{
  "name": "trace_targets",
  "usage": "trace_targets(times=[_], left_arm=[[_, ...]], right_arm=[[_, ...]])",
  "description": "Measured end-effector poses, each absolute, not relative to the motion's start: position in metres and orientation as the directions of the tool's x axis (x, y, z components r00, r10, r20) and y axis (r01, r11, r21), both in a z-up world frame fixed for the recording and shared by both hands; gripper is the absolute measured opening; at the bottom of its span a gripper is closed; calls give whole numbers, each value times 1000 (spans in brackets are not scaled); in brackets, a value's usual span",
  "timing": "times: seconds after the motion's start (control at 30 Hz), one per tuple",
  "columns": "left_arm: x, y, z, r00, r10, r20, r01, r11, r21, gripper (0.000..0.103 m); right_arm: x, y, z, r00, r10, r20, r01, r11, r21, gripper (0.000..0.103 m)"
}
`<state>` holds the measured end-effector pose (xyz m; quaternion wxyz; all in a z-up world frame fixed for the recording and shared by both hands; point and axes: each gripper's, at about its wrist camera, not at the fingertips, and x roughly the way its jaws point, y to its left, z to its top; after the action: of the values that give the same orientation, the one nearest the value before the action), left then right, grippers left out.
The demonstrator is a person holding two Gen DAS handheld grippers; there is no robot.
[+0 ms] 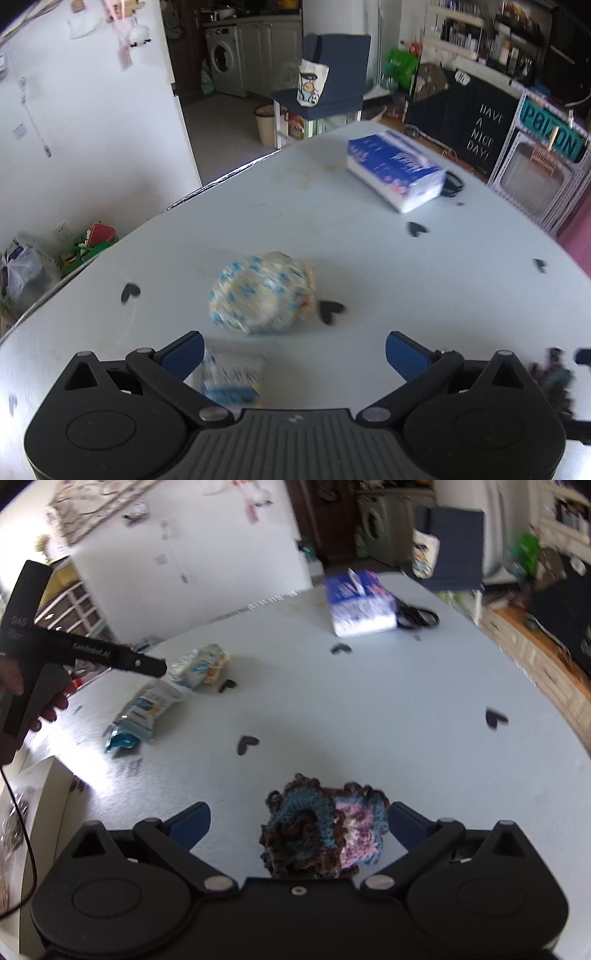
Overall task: Organize soft objects
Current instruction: 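Grasp the floral fabric pouch with the left tool while the right tool grasps the crocheted scrunchie, then carry the floral pouch and the scrunchie over to the tray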
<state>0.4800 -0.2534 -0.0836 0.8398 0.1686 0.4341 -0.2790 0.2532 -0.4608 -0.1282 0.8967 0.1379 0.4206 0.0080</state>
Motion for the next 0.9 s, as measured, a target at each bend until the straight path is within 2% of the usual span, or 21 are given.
trace_targets(times=[0.37, 0.53, 0.6, 0.73, 0.9], left_arm=[[552, -271, -125, 408, -339, -848, 656, 755, 14, 103], [566, -272, -142, 381, -328, -864, 672, 741, 15, 103], [570, -271, -144, 393, -331, -858, 666, 746, 17, 103], [574, -268, -149, 346, -352, -870, 663, 748, -39, 86], [567, -271, -148, 381, -321, -867, 652, 758, 6, 71]], right_arm=[[269, -459, -160, 552, 65, -832, 320, 904, 283, 87], [269, -456, -161, 555, 31, -831, 355, 895, 271, 69], [268, -454, -160, 562, 24, -827, 358, 894, 269, 65], [263, -451, -159, 569, 19, -822, 370, 887, 276, 60], [257, -447, -158, 574, 23, -818, 374, 882, 287, 56]])
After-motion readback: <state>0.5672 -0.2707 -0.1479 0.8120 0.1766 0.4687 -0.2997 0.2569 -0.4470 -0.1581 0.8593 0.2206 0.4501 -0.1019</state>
